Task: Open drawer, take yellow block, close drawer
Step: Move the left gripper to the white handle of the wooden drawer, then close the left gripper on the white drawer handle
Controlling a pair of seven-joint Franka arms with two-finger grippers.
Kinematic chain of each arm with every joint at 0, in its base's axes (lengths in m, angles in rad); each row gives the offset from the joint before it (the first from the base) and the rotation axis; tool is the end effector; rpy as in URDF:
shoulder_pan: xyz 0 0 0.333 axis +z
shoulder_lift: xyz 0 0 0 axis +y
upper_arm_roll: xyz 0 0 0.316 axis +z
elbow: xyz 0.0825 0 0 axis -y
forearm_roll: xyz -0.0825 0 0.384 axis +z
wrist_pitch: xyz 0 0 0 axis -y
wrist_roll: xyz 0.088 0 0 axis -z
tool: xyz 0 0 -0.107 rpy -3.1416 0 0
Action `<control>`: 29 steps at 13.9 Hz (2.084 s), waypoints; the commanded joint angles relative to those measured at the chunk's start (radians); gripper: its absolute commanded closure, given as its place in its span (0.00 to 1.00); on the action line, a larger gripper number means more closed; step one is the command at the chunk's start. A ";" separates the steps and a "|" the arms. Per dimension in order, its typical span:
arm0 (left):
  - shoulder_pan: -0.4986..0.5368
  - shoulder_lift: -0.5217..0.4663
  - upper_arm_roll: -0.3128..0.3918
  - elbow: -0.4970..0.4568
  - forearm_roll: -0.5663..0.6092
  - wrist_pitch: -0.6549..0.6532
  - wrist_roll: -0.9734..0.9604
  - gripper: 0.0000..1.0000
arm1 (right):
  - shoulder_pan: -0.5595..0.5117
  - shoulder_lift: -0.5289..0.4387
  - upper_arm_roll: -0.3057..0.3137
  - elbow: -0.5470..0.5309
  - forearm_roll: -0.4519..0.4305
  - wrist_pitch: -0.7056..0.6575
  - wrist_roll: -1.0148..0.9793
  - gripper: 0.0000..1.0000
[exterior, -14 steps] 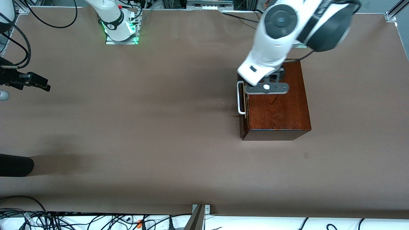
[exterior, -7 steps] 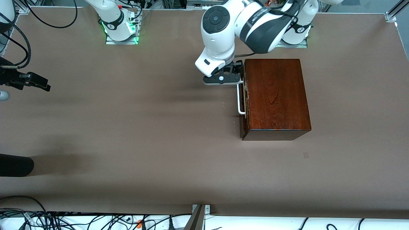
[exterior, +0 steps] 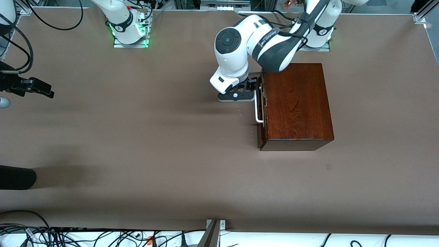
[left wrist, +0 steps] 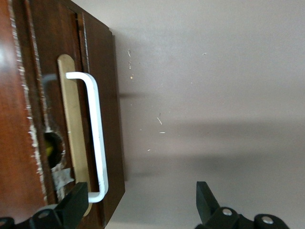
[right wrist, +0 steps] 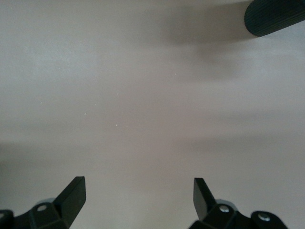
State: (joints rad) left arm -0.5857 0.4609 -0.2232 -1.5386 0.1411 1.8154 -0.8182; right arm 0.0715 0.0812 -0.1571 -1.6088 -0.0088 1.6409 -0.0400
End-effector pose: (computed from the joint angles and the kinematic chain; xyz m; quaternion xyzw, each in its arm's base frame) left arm 0.4812 -0.4590 0.3794 -0.9961 0.0113 0.0468 0.0737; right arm 0.5794 -0.0473 0.5669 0.9994 -0.0223 -0.0247 0.0092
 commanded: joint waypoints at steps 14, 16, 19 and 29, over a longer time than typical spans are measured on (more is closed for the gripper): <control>0.030 -0.002 -0.007 -0.172 0.109 0.145 0.077 0.00 | -0.004 -0.014 0.004 0.000 0.007 -0.007 0.006 0.00; 0.030 0.005 -0.008 -0.172 0.132 0.151 0.077 0.00 | -0.004 -0.014 0.004 0.000 0.007 -0.007 0.006 0.00; 0.029 0.016 -0.008 -0.173 0.135 0.163 0.077 0.00 | -0.004 -0.014 0.004 0.000 0.007 -0.007 0.006 0.00; 0.029 0.062 -0.008 -0.170 0.133 0.222 0.064 0.00 | -0.004 -0.014 0.004 0.000 0.007 -0.006 0.006 0.00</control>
State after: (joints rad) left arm -0.5603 0.4994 -0.2233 -1.7066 0.2508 1.9874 -0.7565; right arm 0.0715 0.0812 -0.1571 -1.6088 -0.0088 1.6410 -0.0400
